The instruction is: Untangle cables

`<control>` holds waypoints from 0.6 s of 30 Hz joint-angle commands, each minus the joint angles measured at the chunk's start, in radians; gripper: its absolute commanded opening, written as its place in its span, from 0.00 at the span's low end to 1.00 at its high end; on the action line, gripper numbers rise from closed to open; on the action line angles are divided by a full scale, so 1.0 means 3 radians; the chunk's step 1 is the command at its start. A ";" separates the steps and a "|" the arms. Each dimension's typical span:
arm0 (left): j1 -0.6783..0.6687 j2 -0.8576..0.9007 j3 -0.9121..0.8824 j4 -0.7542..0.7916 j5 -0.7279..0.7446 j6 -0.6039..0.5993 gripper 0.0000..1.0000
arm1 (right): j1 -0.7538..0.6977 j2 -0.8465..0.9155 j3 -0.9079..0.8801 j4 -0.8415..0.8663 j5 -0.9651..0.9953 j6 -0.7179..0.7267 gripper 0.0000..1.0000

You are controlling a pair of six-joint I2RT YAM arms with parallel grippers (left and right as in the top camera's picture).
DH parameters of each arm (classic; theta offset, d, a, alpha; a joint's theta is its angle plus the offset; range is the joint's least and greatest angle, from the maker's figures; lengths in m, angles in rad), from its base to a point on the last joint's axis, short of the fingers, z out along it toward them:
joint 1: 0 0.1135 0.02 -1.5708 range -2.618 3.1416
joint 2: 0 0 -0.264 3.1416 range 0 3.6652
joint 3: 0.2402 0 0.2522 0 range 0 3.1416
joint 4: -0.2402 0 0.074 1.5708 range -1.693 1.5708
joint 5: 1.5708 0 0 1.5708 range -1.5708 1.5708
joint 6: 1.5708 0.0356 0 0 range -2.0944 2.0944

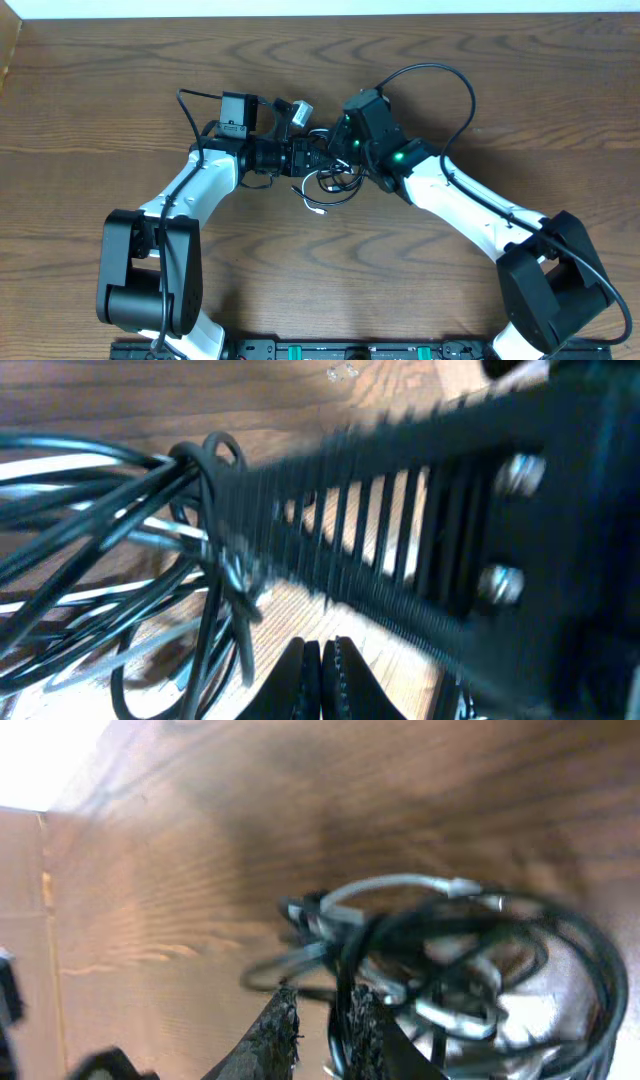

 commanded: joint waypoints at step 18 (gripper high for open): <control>-0.0003 0.0039 0.0019 0.0013 -0.0727 -0.0334 0.08 | -0.0131 -0.0052 0.0038 -0.0226 0.0113 -0.0201 0.24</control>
